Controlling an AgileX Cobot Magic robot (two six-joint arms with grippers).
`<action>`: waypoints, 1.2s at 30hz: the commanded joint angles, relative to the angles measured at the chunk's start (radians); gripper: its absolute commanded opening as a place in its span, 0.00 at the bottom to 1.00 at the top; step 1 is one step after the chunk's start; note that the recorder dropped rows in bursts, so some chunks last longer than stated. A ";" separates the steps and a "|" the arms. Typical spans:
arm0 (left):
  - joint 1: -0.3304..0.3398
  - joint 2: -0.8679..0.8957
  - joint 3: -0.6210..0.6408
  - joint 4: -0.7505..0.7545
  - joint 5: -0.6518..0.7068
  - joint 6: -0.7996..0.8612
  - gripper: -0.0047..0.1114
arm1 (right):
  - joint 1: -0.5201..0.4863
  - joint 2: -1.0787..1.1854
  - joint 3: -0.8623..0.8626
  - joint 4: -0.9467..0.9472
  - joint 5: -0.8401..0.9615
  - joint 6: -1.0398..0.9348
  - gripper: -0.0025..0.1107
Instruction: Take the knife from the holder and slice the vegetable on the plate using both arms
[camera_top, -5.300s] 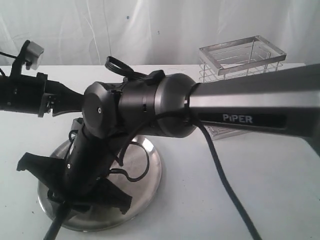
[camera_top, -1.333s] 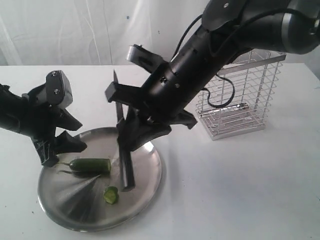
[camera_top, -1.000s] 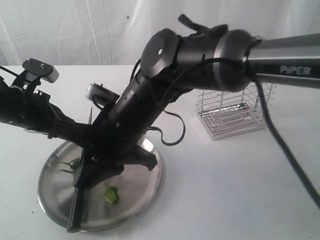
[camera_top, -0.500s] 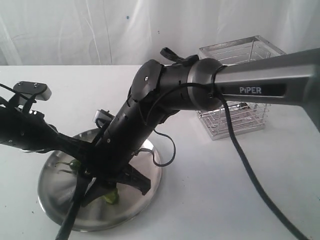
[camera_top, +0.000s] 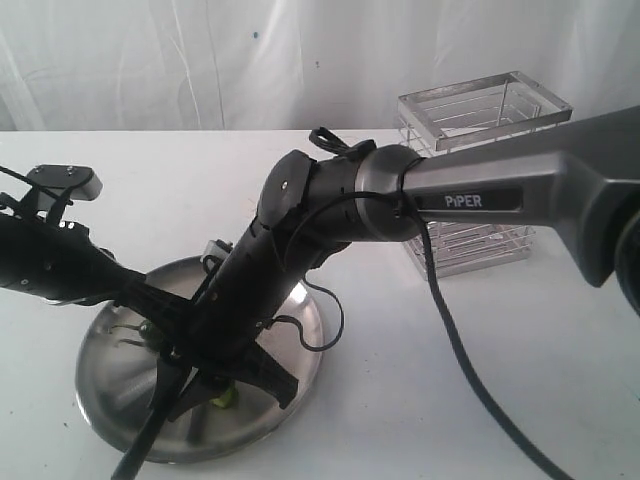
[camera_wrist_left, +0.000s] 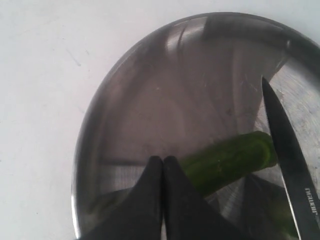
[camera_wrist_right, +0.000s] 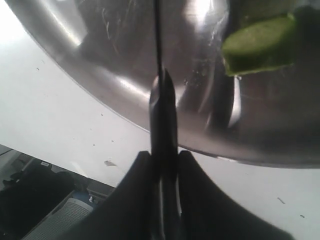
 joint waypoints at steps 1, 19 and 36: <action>0.003 0.000 0.007 -0.016 0.006 -0.005 0.04 | 0.004 -0.004 0.002 -0.002 0.013 -0.011 0.02; 0.003 0.000 0.007 -0.016 0.004 -0.003 0.04 | 0.004 -0.004 0.002 -0.007 0.002 -0.077 0.02; 0.003 0.002 0.007 -0.016 0.004 -0.003 0.04 | 0.004 -0.004 0.002 -0.012 -0.003 -0.091 0.02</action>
